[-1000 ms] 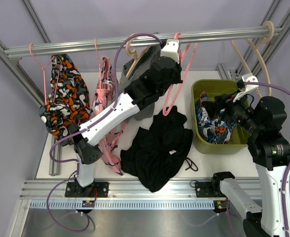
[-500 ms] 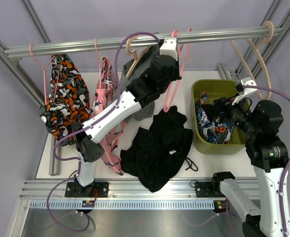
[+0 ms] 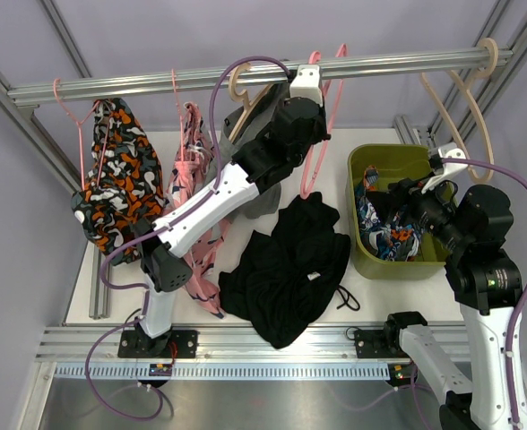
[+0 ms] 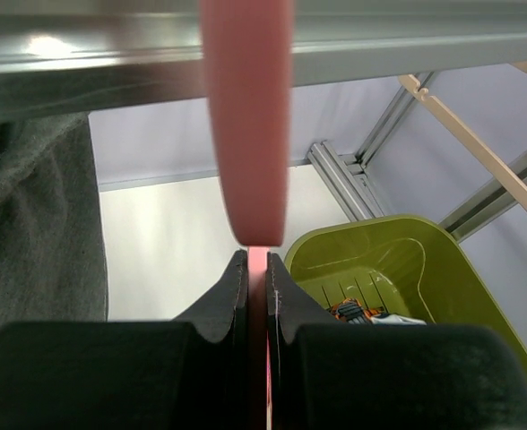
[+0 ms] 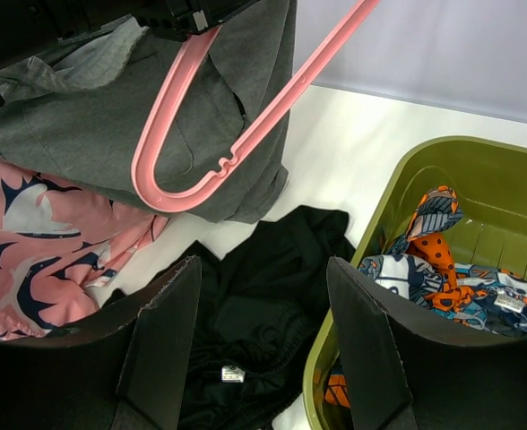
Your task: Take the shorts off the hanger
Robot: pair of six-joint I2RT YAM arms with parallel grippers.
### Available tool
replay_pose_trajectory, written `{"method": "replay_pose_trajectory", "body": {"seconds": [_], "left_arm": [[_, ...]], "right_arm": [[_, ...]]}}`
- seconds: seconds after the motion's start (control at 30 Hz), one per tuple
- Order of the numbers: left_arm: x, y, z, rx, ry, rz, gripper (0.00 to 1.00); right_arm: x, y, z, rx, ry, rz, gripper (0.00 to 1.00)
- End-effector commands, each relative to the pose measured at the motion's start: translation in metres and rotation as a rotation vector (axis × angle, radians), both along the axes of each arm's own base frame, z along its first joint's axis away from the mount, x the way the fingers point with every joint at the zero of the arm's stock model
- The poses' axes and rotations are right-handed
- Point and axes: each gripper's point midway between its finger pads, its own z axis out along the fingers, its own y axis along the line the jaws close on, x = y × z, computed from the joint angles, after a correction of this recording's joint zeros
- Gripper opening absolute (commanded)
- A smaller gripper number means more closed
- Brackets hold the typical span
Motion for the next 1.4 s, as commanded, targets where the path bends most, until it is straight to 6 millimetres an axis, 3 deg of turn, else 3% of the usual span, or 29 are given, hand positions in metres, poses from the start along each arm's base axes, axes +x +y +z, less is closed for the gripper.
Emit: {"method": "replay_pose_trajectory", "body": {"seconds": [0.0, 0.13, 0.43, 0.83, 0.97, 1.07, 1.17, 1.23, 1.27, 1.33, 1.37], "left_arm": [[0.005, 0.007, 0.038, -0.085, -0.086, 0.042, 0.0], [0.005, 0.009, 0.046, -0.09, -0.108, 0.053, 0.0], [0.016, 0.008, 0.015, -0.031, -0.045, 0.068, 0.0], [0.024, 0.011, 0.009, -0.03, -0.028, 0.074, 0.01], [0.023, 0.01, 0.005, -0.024, -0.016, 0.061, 0.08], [0.02, 0.007, 0.005, -0.034, -0.007, 0.036, 0.19], [0.014, 0.004, 0.006, -0.052, -0.003, 0.007, 0.42], [0.007, 0.008, 0.018, -0.085, -0.014, -0.005, 0.55], [0.005, 0.007, 0.012, -0.08, -0.002, -0.018, 0.58], [-0.004, 0.012, 0.028, -0.118, -0.018, -0.038, 0.64], [-0.007, 0.011, 0.022, -0.114, -0.007, -0.052, 0.67]], "right_arm": [[0.002, -0.001, 0.01, 0.023, -0.037, -0.008, 0.66], [0.002, -0.001, 0.01, 0.025, -0.037, -0.007, 0.66], [0.002, -0.001, 0.011, 0.028, -0.037, -0.008, 0.66], [0.002, -0.001, 0.011, 0.036, -0.034, -0.008, 0.66], [0.002, -0.001, 0.012, 0.035, -0.037, -0.006, 0.66], [0.0, 0.001, 0.013, 0.031, -0.041, 0.007, 0.66], [-0.002, 0.003, 0.014, 0.027, -0.039, 0.024, 0.66], [-0.003, 0.004, 0.015, 0.026, -0.039, 0.035, 0.66], [-0.003, 0.005, 0.015, 0.026, -0.037, 0.038, 0.66], [-0.002, 0.006, 0.015, 0.026, -0.033, 0.046, 0.66], [-0.002, 0.006, 0.016, 0.026, -0.032, 0.047, 0.66]]}}
